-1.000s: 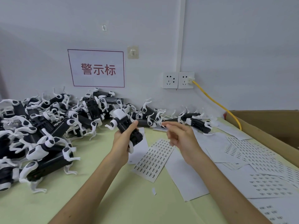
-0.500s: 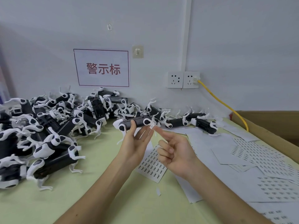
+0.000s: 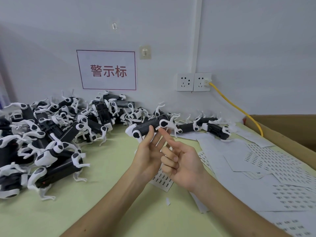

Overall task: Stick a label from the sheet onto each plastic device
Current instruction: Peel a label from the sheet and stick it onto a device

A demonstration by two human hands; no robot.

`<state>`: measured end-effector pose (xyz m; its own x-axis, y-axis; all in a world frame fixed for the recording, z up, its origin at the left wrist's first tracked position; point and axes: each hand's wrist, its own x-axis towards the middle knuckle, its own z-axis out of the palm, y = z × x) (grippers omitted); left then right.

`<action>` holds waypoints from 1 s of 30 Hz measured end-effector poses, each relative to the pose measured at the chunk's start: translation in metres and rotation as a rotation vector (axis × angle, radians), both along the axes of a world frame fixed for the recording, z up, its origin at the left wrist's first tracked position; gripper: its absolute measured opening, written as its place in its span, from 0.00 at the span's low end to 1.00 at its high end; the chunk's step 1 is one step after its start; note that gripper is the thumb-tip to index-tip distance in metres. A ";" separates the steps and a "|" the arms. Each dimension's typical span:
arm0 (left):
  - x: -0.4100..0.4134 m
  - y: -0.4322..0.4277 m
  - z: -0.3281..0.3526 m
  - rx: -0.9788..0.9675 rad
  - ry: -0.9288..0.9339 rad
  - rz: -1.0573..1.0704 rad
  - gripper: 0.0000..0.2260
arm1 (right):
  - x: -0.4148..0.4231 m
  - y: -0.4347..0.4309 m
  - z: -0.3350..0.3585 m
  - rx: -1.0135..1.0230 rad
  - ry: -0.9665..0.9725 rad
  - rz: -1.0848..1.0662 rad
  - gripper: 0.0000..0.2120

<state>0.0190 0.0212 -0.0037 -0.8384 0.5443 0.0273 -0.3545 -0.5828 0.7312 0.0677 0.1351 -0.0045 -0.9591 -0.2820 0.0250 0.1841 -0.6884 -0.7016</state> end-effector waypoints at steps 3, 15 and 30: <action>0.002 -0.001 0.002 0.009 0.025 0.000 0.20 | 0.001 0.000 0.000 -0.015 0.002 -0.002 0.19; 0.008 -0.001 0.005 -0.001 0.057 -0.038 0.16 | 0.004 -0.003 0.003 -0.065 0.008 0.005 0.19; 0.009 -0.001 0.005 -0.103 0.128 0.009 0.18 | 0.005 -0.004 0.002 -0.062 0.009 -0.004 0.19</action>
